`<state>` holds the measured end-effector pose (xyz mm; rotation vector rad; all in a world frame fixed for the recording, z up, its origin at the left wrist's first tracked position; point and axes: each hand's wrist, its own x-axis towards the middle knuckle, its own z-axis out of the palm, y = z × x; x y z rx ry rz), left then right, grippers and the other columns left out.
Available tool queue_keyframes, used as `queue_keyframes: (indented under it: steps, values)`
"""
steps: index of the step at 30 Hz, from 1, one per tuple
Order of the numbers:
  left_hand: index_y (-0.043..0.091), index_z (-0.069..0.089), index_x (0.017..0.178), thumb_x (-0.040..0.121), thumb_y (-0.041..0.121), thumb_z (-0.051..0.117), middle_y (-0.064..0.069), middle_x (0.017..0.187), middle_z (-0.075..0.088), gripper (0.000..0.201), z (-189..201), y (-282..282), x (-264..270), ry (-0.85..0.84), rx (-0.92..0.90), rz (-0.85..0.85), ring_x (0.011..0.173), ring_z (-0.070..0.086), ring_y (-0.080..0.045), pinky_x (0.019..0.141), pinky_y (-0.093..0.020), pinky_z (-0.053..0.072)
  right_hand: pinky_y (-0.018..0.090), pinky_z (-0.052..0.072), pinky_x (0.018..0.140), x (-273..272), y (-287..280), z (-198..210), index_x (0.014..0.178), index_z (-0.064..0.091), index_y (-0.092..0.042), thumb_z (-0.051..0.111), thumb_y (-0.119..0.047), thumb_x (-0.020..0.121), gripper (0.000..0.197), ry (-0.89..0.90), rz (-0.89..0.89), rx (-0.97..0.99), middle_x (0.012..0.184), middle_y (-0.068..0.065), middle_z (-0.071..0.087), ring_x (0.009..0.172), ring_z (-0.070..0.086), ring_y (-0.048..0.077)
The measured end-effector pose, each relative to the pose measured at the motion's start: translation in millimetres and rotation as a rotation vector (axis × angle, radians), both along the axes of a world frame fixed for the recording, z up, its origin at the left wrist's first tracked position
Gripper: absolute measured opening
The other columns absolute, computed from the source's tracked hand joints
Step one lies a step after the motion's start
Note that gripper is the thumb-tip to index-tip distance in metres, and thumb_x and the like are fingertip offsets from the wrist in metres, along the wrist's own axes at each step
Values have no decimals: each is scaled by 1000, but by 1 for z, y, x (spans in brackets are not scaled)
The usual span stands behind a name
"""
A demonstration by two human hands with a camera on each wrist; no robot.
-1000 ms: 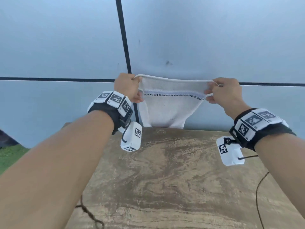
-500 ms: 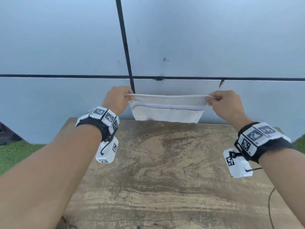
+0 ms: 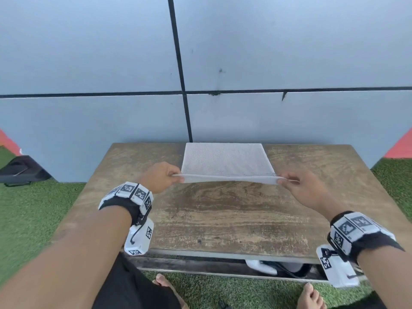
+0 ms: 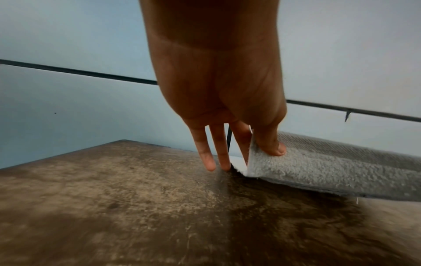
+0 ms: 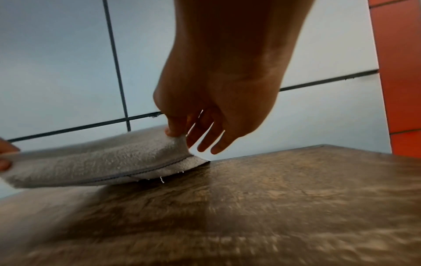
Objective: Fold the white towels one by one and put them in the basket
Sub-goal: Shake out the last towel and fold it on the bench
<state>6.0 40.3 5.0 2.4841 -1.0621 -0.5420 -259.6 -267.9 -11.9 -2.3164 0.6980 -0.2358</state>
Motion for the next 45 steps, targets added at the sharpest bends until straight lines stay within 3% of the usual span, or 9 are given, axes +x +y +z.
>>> queue_keyframes:
  steps: [6, 17, 21, 25, 29, 32, 34, 37, 45]
  values:
    - [6, 66, 84, 96, 31, 64, 1, 59, 51, 28, 14, 26, -36, -46, -44, -22, 49, 41, -10, 52, -25, 31, 21, 26, 49, -40, 33, 17, 66, 46, -26, 56, -16, 101, 38, -125, 19, -46, 54, -9, 41, 48, 35, 8]
    - [7, 49, 72, 101, 29, 56, -3, 65, 47, 37, 42, 62, -95, -144, -200, -20, 54, 38, -15, 54, -31, 25, 27, 36, 49, -95, 69, 46, 95, 60, -12, 48, -25, 104, 20, -190, -9, -13, 78, 9, 63, 51, 45, 13]
    - [14, 43, 71, 103, 32, 50, -3, 64, 45, 38, 50, 77, -109, -127, -262, 8, 55, 38, -16, 57, -32, 28, 46, 57, 85, -101, 77, 60, 93, 62, -16, 50, -23, 104, 17, -240, 12, 132, 96, 3, 73, 81, 74, 19]
    - [6, 54, 81, 105, 37, 45, -15, 81, 64, 40, 55, 90, -116, -40, -318, 41, 74, 65, -30, 76, -49, 53, 52, 57, 89, -106, 83, 76, 96, 63, -8, 50, -25, 104, 23, -169, 87, 172, 99, 9, 74, 87, 74, 27]
    - [5, 59, 86, 104, 39, 45, -5, 78, 71, 41, 61, 99, -132, -10, -279, 41, 69, 70, -8, 77, -28, 54, 43, 58, 88, -117, 85, 87, 101, 65, -2, 51, -28, 103, 30, 44, 131, 180, 98, 7, 75, 89, 73, 22]
    - [16, 68, 105, 103, 42, 45, 0, 92, 78, 35, 64, 108, -148, 244, -220, 7, 75, 76, -23, 84, -38, 56, 40, 57, 91, -128, 85, 90, 111, 64, 2, 51, -26, 103, 32, 204, 212, 354, 104, 6, 76, 95, 73, 25]
    - [16, 69, 115, 105, 37, 45, -4, 100, 78, 33, 62, 111, -155, 396, -177, -6, 67, 75, -24, 81, -44, 59, 39, 55, 90, -132, 86, 91, 114, 66, 0, 51, -23, 103, 29, 286, 254, 451, 105, 7, 76, 95, 73, 28]
    - [2, 65, 119, 106, 30, 44, -14, 99, 77, 38, 57, 105, -157, 515, -171, 9, 55, 71, -24, 61, -33, 61, 39, 55, 91, -127, 82, 87, 113, 66, 0, 51, -22, 103, 28, 310, 250, 481, 107, 11, 75, 89, 74, 26]
    - [15, 69, 104, 105, 35, 48, -10, 81, 76, 30, 26, 62, -92, 213, -296, 173, 60, 71, -31, 58, -31, 55, 30, 58, 69, -57, 43, 62, 98, 68, -1, 56, -23, 101, 26, 63, 10, 300, 94, 14, 75, 77, 74, 21]
